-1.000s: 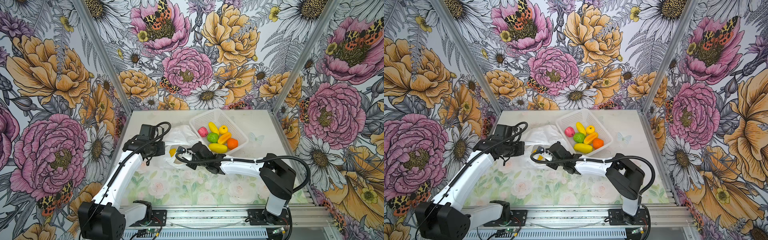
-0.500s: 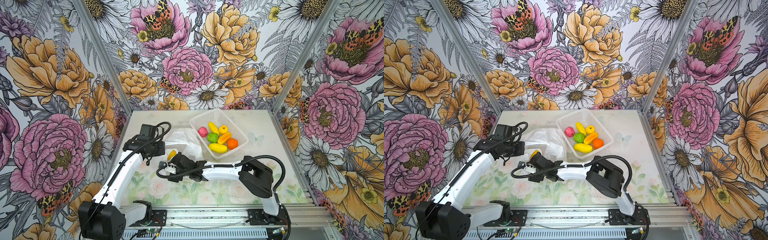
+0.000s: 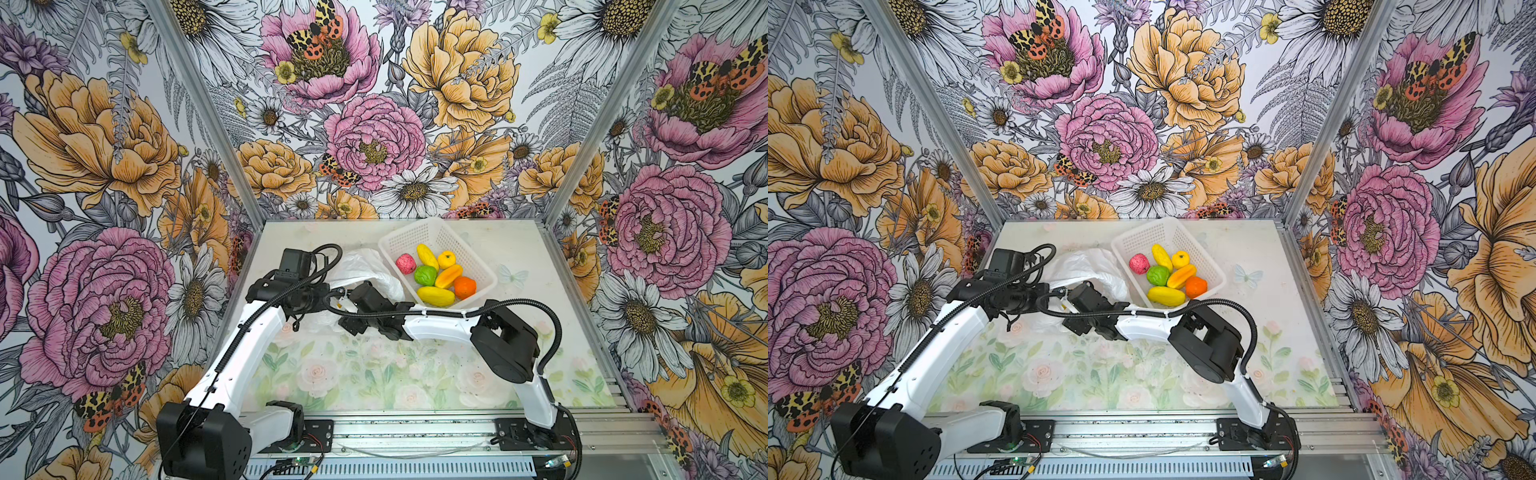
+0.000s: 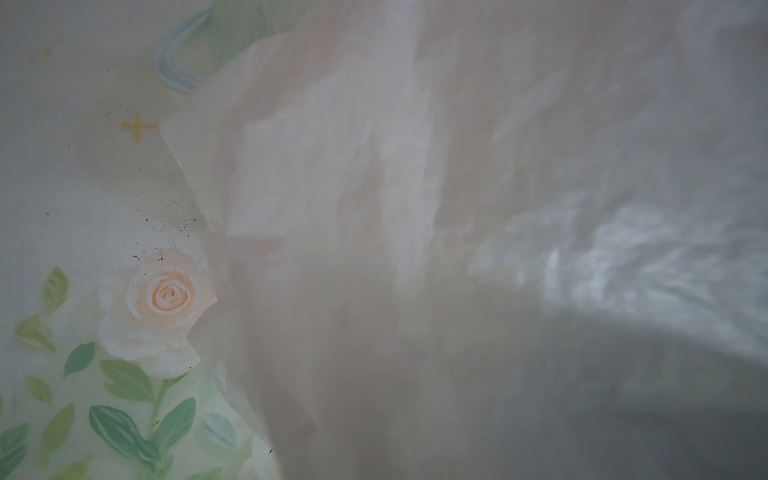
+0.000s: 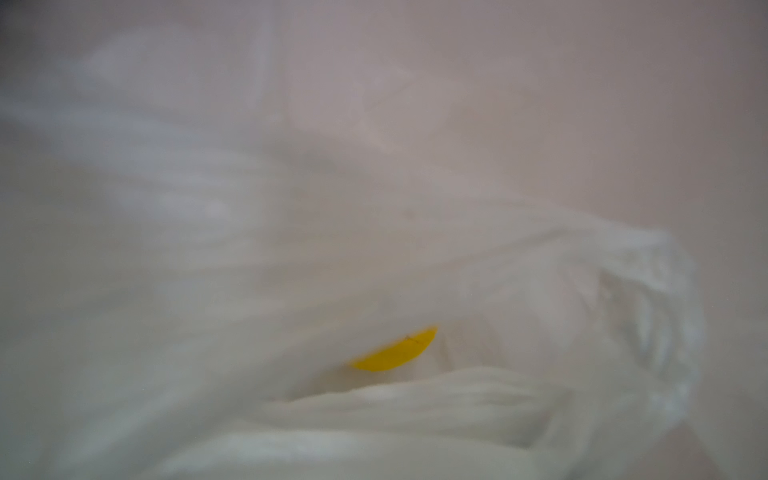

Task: Untie the knot of the plastic bag and take out the fruit
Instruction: 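Reach the right gripper into the bag toward the round yellow fruit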

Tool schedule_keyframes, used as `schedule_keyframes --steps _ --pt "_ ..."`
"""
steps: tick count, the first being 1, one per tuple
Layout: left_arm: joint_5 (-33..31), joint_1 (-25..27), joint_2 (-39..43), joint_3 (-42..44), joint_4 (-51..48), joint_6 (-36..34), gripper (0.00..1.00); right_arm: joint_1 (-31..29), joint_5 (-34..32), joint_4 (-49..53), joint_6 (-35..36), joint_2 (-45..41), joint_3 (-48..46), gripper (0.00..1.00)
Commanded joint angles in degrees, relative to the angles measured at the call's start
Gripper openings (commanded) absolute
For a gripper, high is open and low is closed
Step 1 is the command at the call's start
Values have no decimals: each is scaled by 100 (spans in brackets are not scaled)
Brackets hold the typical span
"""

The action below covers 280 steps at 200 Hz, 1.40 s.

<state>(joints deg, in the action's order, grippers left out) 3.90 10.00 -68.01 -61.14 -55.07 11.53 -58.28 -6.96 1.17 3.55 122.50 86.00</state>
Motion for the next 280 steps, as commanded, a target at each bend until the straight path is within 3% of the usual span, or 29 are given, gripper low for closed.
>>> schedule_keyframes --steps 1,51,91,120,155,233,280 --pt "57 55 -3 51 20 -52 0 -4 407 -59 -249 411 343 87" --pt "65 90 -2 55 23 -60 0 25 518 -72 -504 1252 1234 90" --pt "91 103 -37 58 22 -62 0 78 602 -729 -844 1503 1339 82" --pt "86 114 -51 53 18 -65 0 123 1110 -1654 -911 1223 690 79" --pt "71 112 -20 50 24 -62 0 180 876 -2762 -964 448 -548 81" --pt "51 140 -32 50 22 -63 0 509 1049 -3245 -1622 545 -729 72" --pt "63 151 -63 52 17 -63 0 528 1572 -2702 -1799 1137 189 87"
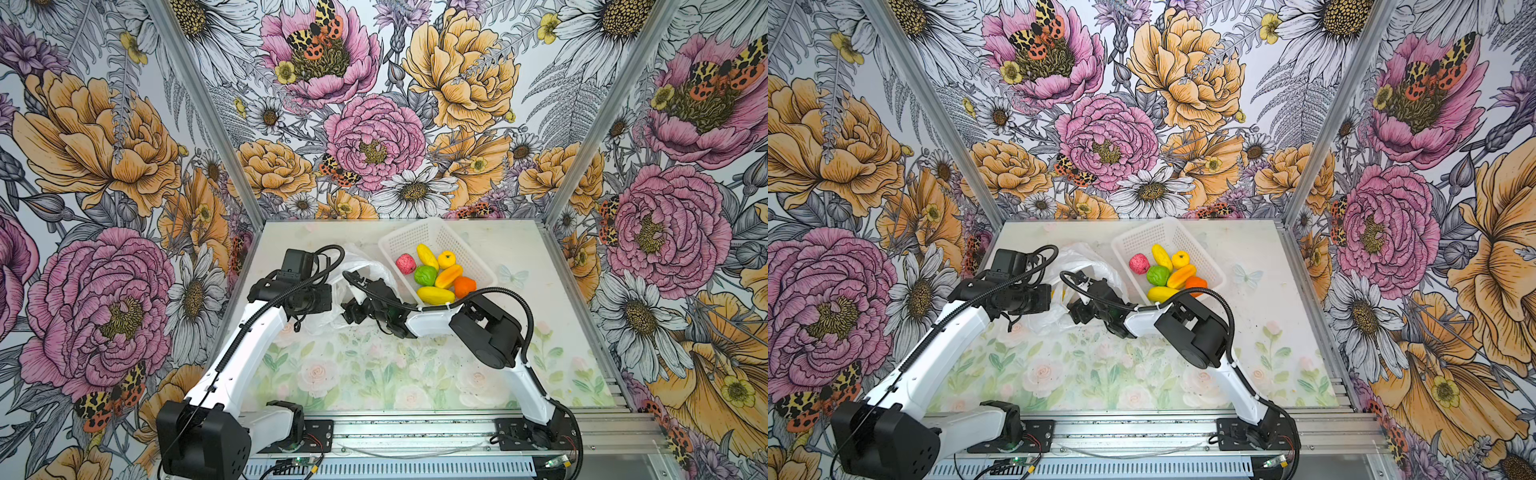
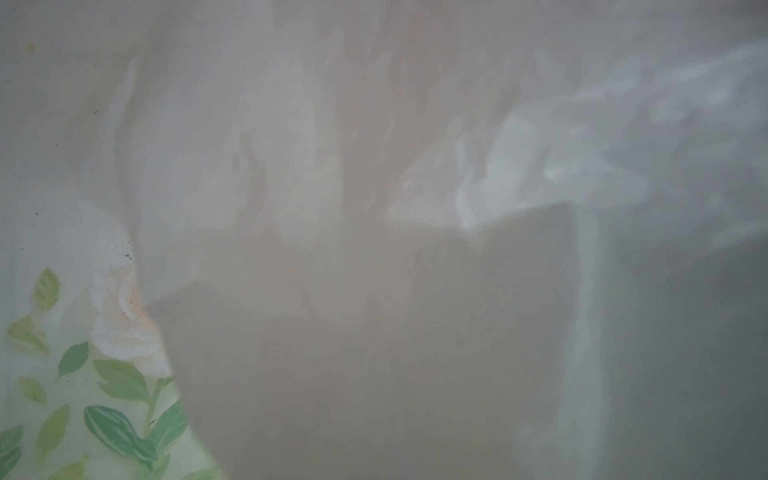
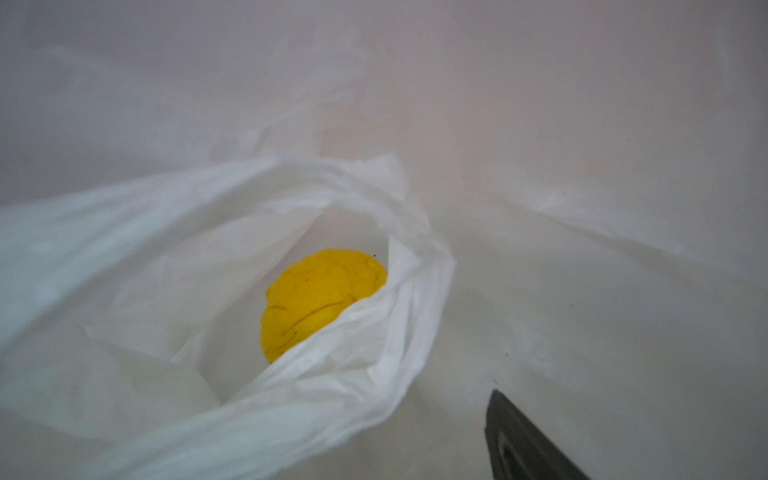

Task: Untie the knot of the plastic bag and take out the fruit
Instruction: 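Reach the right gripper into the bag toward the round yellow fruit, then push the right gripper deeper toward the yellow fruit while the left gripper pulls the bag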

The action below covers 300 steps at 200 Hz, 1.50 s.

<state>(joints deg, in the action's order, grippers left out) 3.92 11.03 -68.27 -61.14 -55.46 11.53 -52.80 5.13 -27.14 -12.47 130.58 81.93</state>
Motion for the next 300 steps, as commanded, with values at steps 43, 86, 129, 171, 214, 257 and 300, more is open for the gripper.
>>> schedule_keyframes --steps 43,86,129,171,214,257,300 --pt "71 87 -40 55 57 -59 0 -44 317 611 -534 1032 1509 88" --pt "65 92 -50 51 62 -56 0 -63 93 956 -709 1382 1944 79" --pt "60 93 -40 52 60 -61 0 -4 -10 856 -709 996 1510 52" --pt "51 92 -37 51 61 -59 0 21 -386 41 -579 -54 56 43" --pt "51 90 -46 52 61 -63 0 172 -497 -534 -603 -881 -958 32" --pt "51 83 -81 53 57 -58 0 191 -341 -411 -545 -779 -833 45" --pt "49 90 -60 51 62 -61 0 147 140 274 -648 -53 124 71"
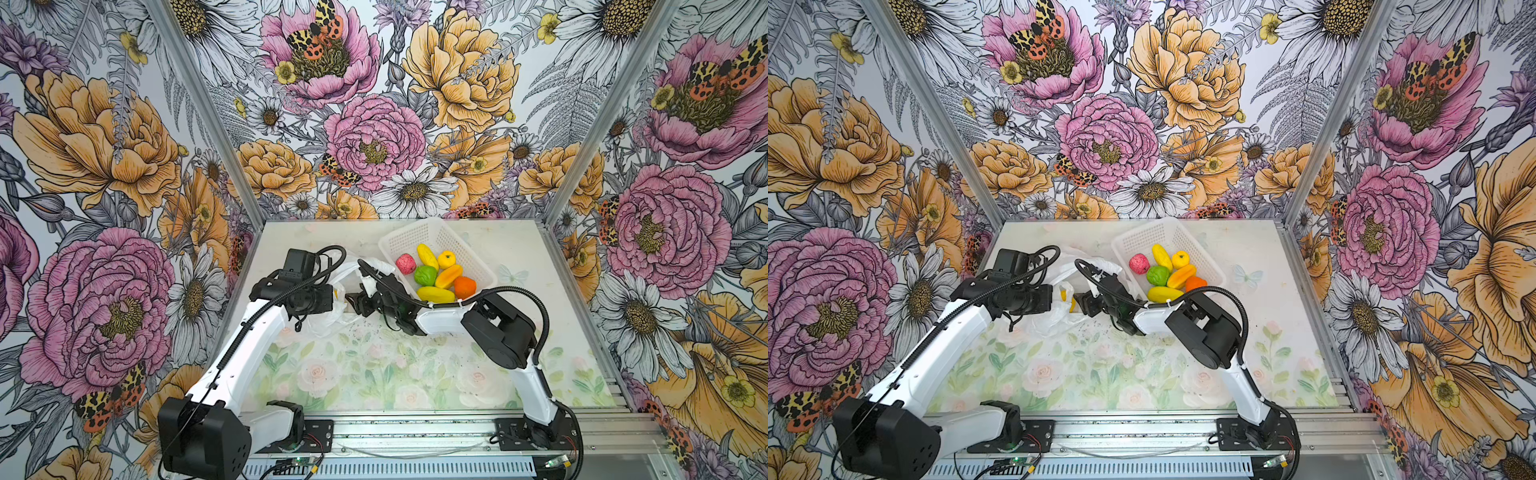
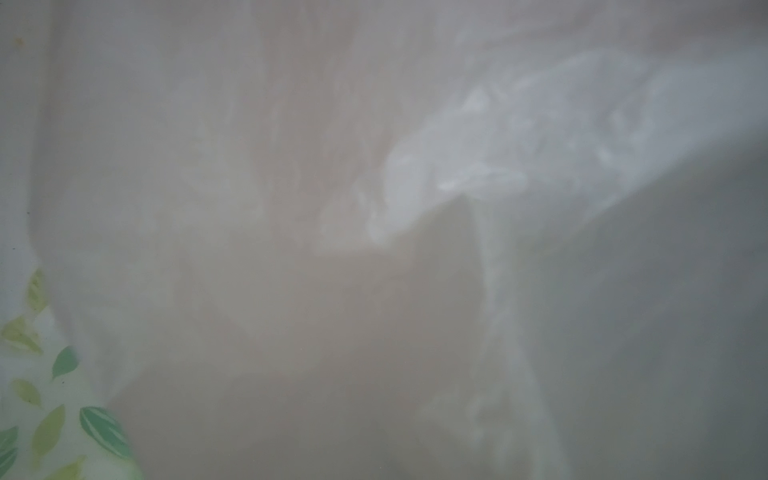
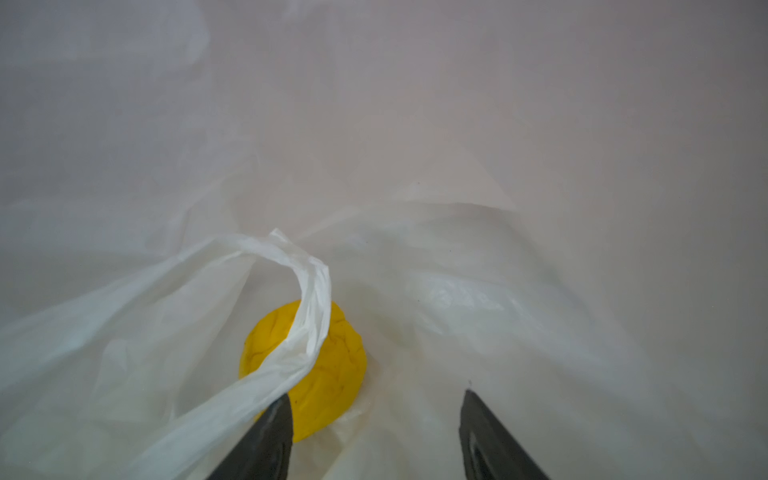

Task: Untie the knot of the plastic bag and take out the fruit
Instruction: 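Push the right gripper deeper toward the yellow fruit while the left gripper pulls the bag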

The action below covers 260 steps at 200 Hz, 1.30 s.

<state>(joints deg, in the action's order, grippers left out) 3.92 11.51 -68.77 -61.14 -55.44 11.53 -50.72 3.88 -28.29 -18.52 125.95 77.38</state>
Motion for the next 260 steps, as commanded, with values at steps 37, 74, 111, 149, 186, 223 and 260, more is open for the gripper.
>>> schedule_keyframes --steps 37,74,111,149,186,223,260 --pt "48 44 -10 53 60 -58 0 -112 684 637 -210 943 1163 79" --pt "46 44 -15 50 60 -60 0 -288 899 1037 -130 1307 1693 83" --pt "45 42 -16 54 59 -57 0 -395 1148 1449 -122 1676 2250 85" --pt "55 44 -31 52 60 -58 0 -456 1166 1895 -92 2015 2863 88" --pt "97 61 -90 41 53 -72 0 -487 1372 2068 -165 2465 3572 85" --pt "100 148 -193 -18 -19 -68 0 -362 1483 1665 -568 2469 3492 48" --pt "-521 479 -163 -76 -173 34 0 -109 968 291 -775 1485 1713 34"
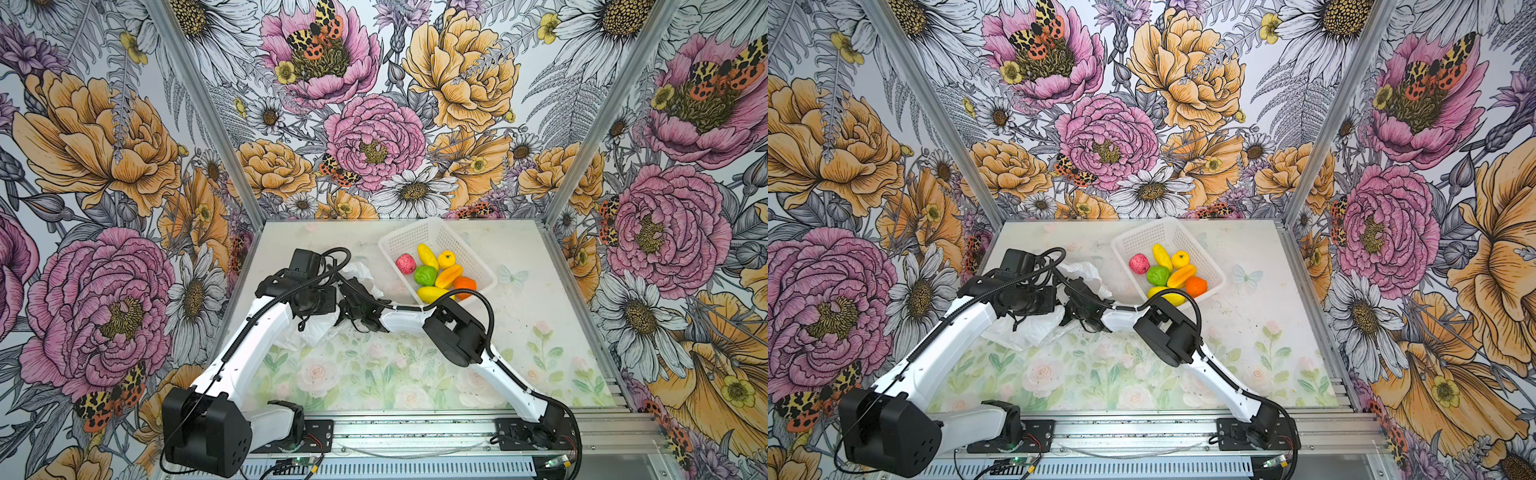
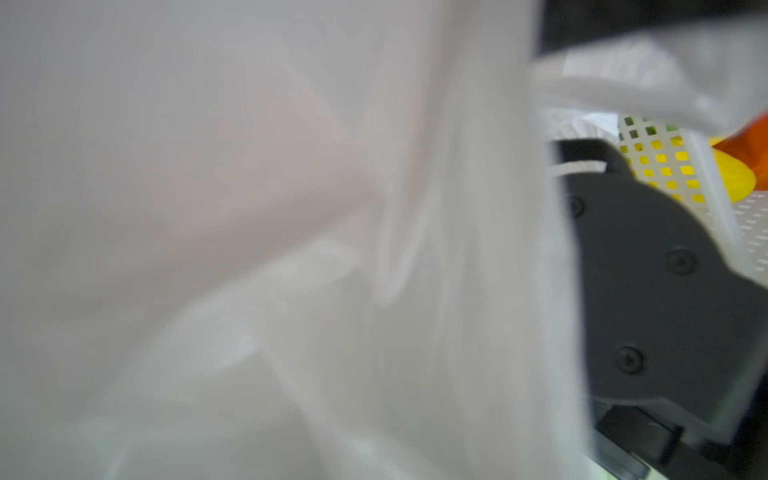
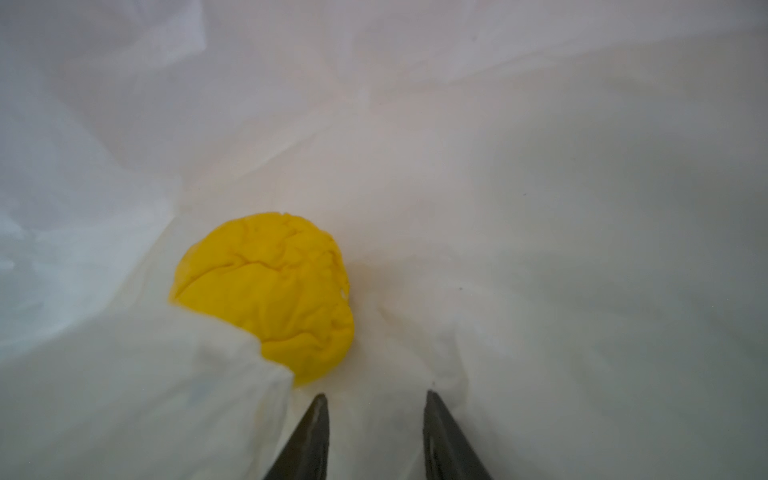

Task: Untie the knot of the plastic bag and take out the fruit
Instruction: 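Push the right gripper deeper toward the yellow fruit while the left gripper pulls the bag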

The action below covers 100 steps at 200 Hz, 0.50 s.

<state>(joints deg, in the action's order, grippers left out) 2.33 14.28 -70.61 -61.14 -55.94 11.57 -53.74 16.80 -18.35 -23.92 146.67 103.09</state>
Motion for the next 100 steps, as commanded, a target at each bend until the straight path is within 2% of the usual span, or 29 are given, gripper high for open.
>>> schedule_keyframes --steps 1,31,64,85,100 --pt "-363 204 16 -75 -125 29 0 204 -347 -731 -240 -618 -912 34" --pt "-519 266 -105 -194 -261 118 0 400 -1083 -1530 -438 -1428 -2279 26" --pt "-699 655 -247 -433 -277 527 0 494 -1791 -2356 -671 -2158 -3520 22" --pt "-1001 1014 -196 -390 -191 992 0 474 -2121 -2719 -651 -2482 -4048 22" --pt "-1352 1390 -102 -129 6 1407 0 454 -2337 -2981 -594 -2673 -4363 26"
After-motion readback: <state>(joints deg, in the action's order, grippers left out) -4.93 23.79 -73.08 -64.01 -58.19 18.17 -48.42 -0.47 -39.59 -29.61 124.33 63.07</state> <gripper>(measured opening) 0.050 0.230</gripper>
